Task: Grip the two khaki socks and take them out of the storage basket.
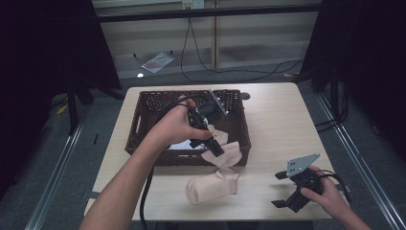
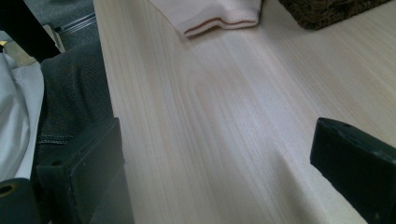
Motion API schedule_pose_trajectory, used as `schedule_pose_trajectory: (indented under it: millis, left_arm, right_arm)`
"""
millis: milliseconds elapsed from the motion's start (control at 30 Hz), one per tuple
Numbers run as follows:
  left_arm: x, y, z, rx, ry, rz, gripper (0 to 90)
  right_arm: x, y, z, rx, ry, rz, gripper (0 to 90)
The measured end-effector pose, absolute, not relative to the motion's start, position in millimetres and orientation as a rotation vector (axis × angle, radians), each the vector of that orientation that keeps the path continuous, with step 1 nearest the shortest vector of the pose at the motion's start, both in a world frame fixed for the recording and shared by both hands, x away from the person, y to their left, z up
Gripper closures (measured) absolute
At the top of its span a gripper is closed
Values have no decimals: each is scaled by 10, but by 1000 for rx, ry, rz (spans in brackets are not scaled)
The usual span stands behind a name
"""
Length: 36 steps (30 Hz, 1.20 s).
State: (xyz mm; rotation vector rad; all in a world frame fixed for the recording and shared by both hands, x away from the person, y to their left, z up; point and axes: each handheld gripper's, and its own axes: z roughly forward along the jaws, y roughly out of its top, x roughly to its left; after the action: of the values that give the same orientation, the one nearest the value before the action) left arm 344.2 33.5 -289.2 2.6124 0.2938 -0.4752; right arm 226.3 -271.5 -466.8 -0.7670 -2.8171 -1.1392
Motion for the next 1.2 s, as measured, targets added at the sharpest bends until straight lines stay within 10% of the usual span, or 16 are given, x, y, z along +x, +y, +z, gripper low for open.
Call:
schedule_pose_trajectory:
  millis: [367,1200]
  left_arm:
    - [3432,410,-3023,2642,352,-380,333]
    - [3178,619,-3568,2632,360,-191,161]
  right_arm:
    - [2270,-2705,-4660,-767,-2817,-1147,27]
    - [2274,-2700,-4674,-761,-2821,-1137,27]
